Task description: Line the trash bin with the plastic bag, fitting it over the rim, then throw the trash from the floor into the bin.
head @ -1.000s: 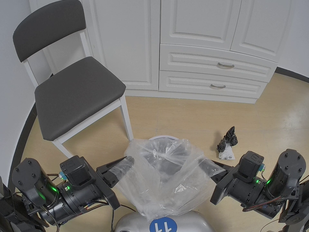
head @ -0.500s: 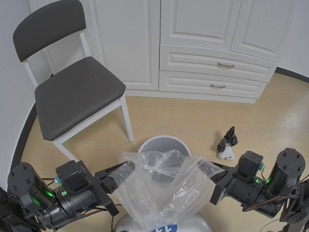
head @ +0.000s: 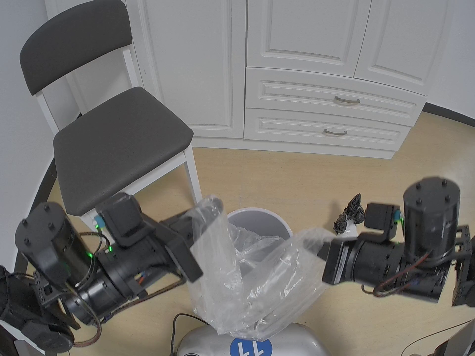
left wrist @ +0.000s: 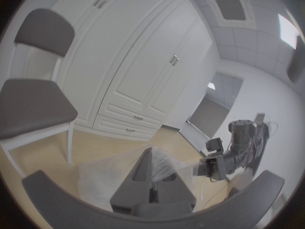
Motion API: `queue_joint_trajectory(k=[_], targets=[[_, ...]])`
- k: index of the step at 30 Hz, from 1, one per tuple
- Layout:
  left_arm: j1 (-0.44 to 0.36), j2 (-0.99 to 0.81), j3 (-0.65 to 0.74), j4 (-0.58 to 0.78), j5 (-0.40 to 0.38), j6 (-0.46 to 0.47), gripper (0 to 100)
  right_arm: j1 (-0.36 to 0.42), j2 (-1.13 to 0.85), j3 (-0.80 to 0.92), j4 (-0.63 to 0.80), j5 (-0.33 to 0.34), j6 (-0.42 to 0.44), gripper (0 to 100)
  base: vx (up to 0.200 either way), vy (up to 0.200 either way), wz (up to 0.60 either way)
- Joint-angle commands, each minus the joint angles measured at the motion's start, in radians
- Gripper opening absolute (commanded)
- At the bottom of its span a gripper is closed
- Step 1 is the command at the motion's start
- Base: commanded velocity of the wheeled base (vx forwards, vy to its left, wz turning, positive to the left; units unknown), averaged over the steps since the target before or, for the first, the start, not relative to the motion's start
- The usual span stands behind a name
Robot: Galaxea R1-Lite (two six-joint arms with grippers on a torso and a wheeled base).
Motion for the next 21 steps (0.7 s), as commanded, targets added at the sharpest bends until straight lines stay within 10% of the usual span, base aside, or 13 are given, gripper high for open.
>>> queue_joint_trajectory(k=[1,21], targets=[[0.117,0.001,-0.212,0.139,0.016,-0.222,0,-0.093,-0.043,-0.236,0.19,0.085,0.196,0,0.0,0.0,0.0],[0.115,0.191,-0.261,0.133,0.012,-0.376,0,-0.147,0.146,-0.2,0.103,0.158,0.235,0,0.0,0.0,0.0]])
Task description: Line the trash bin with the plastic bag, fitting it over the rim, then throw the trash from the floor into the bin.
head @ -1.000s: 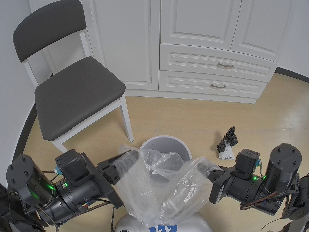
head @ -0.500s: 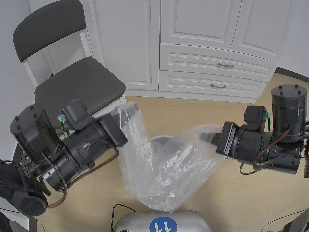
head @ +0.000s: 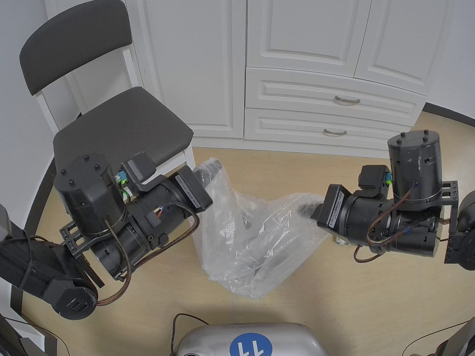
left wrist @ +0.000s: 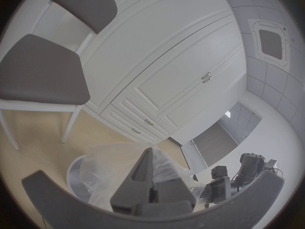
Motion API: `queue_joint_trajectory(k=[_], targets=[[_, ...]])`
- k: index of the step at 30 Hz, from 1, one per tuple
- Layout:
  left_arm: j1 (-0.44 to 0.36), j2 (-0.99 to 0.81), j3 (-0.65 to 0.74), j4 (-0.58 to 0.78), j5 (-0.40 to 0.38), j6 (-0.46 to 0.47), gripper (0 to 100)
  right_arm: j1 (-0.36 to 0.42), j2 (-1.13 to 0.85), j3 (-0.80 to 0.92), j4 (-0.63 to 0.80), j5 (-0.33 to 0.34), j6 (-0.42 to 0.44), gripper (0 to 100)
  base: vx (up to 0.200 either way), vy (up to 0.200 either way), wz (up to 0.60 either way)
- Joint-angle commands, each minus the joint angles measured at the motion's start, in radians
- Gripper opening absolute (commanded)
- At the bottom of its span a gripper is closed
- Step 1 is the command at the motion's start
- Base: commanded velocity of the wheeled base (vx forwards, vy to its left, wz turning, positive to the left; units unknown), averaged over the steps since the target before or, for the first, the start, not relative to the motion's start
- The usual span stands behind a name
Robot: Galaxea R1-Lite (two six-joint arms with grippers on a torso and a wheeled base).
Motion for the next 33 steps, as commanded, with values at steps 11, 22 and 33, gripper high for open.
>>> queue_joint_trajectory(k=[11,22,33], targets=[[-0.099,0.193,0.002,-0.077,0.007,-0.037,0,0.009,0.176,0.132,-0.295,0.03,0.009,0,0.0,0.0,0.0],[-0.14,0.308,0.004,-0.168,0.036,-0.045,0,0.002,0.323,0.185,-0.51,0.056,0.009,0,0.0,0.0,0.0],[-0.142,0.379,0.001,-0.225,0.039,-0.043,0,-0.014,0.409,0.195,-0.622,0.058,0.026,0,0.0,0.0,0.0]])
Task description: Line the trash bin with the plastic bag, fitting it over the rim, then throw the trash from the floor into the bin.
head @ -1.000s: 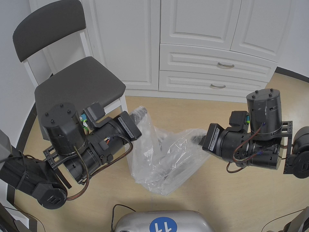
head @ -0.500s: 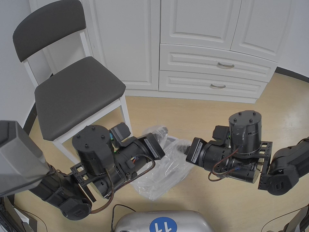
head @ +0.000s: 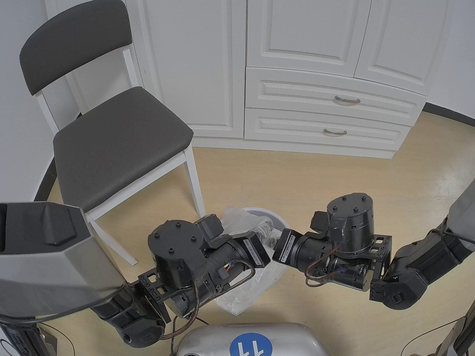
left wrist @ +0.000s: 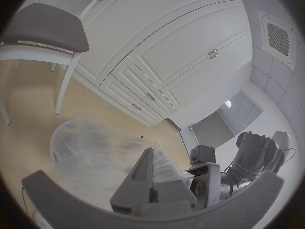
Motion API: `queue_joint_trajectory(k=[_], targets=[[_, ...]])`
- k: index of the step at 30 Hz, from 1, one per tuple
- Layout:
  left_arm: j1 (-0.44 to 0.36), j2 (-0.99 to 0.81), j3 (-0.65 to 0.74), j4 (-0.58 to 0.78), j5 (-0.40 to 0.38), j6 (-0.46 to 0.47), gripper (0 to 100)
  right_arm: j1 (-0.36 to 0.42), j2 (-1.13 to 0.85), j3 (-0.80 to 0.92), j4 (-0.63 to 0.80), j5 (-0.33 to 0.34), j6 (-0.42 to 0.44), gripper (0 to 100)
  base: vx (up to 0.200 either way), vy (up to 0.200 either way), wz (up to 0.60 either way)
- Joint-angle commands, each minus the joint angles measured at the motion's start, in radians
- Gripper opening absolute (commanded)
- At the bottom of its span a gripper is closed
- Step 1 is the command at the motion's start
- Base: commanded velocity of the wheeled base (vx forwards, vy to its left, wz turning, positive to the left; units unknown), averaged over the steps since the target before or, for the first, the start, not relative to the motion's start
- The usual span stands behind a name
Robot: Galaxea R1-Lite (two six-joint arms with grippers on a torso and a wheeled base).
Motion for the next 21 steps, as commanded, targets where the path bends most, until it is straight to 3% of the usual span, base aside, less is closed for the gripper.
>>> queue_joint_trajectory(k=[1,9,15,21], targets=[[0.008,0.03,-0.003,-0.003,0.001,-0.001,0,-0.009,0.076,0.013,-0.077,-0.001,0.018,0,0.0,0.0,0.0],[0.044,0.044,-0.021,-0.009,0.01,-0.003,0,-0.04,0.208,0.039,-0.305,0.0,0.028,0,0.0,0.0,0.0],[0.06,0.022,-0.027,-0.009,0.024,-0.001,0,-0.041,0.378,0.082,-0.626,0.043,0.055,0,0.0,0.0,0.0],[0.06,0.021,-0.026,-0.009,0.024,-0.001,0,-0.041,0.43,0.079,-0.67,0.068,0.05,0,0.0,0.0,0.0]])
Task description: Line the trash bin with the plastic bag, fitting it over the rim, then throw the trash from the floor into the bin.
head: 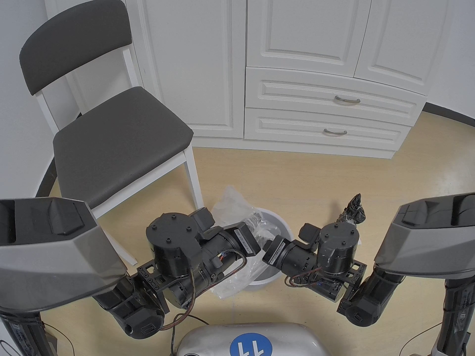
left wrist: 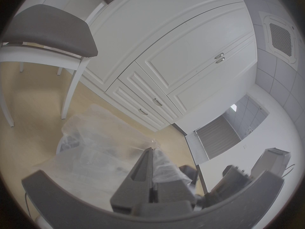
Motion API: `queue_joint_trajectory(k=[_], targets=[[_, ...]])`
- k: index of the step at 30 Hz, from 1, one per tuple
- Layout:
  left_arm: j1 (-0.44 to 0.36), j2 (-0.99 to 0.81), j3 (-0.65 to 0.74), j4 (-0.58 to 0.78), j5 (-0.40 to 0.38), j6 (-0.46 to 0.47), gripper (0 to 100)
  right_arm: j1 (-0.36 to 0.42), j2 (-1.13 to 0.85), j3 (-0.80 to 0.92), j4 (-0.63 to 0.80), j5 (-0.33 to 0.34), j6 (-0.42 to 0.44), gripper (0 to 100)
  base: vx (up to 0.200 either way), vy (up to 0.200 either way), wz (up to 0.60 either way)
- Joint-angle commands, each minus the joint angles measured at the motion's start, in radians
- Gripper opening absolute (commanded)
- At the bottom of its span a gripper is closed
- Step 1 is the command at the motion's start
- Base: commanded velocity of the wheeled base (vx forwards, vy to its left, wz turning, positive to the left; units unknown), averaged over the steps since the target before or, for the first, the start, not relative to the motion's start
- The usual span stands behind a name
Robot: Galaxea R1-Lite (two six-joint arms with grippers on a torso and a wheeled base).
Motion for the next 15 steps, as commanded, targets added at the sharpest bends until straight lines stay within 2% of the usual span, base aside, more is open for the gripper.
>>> queue_joint_trajectory(k=[1,8,15], targets=[[0.006,-0.012,-0.003,-0.001,0.003,-0.001,0,-0.003,0.109,0.009,-0.014,0.012,0.0,0,0.0,0.0,0.0],[-0.008,0.001,0.006,-0.002,-0.001,-0.002,0,-0.025,0.123,0.012,-0.021,0.011,0.0,0,0.0,0.0,0.0],[-0.053,0.015,0.011,-0.002,0.002,-0.004,0,-0.101,0.109,0.104,-0.074,0.012,-0.001,0,0.0,0.0,0.0]])
